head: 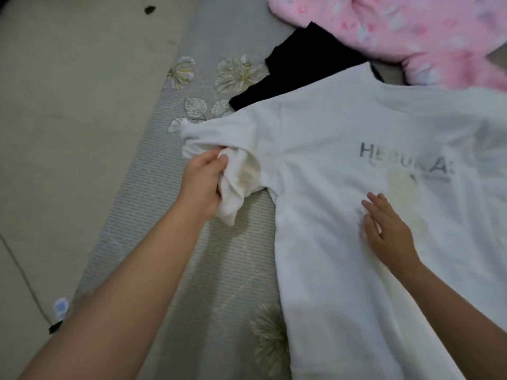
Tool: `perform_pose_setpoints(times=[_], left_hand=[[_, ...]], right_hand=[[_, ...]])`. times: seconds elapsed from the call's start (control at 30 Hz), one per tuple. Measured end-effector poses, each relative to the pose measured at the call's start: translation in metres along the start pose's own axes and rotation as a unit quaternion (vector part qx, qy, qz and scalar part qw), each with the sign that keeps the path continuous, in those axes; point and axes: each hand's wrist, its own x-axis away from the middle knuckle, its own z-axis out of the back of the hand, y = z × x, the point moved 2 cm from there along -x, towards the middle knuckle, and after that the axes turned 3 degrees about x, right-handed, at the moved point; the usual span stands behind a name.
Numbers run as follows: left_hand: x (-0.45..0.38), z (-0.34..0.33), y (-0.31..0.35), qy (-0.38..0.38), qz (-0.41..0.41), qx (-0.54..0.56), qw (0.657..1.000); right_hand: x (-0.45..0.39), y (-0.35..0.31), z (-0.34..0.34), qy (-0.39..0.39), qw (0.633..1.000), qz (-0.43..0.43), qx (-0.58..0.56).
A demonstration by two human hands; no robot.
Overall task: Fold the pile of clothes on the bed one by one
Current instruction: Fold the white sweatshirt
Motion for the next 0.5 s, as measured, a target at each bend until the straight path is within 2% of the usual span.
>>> perform_pose_setpoints(times=[0.1,0.2,0.23,0.3,0.37,0.43,0.5], left_hand=[[0.022,-0.103,-0.018,-0.068,0.025,0.04,0.997],[0.051,-0.197,-0.042,-0.176,0.097,0.102,0.974],[0.061,-0.218,-0.055,-0.204,0.125,0.08,0.968],[0.077,-0.243,-0.09,-0.223,0.167,-0.046,0.959],[0.088,-0.242,-0.122,-0.193,0.165,-0.22,0.942],[0.087,-0.219,-0.145,-0.119,0.124,-0.39,0.904],[0.084,-0.189,-0.156,-0.065,0.089,-0.507,0.855]], right_hand=[[0.032,0.053,0.041,0.03,0.999,-0.038,-0.001],[0.062,0.103,0.077,0.04,0.992,-0.111,-0.047],[0.071,0.117,0.087,0.04,0.987,-0.139,-0.065],[0.086,0.145,0.104,0.035,0.979,-0.177,-0.098],[0.094,0.168,0.115,0.018,0.971,-0.201,-0.129],[0.093,0.185,0.118,-0.012,0.967,-0.209,-0.144],[0.085,0.195,0.117,-0.044,0.969,-0.204,-0.129]])
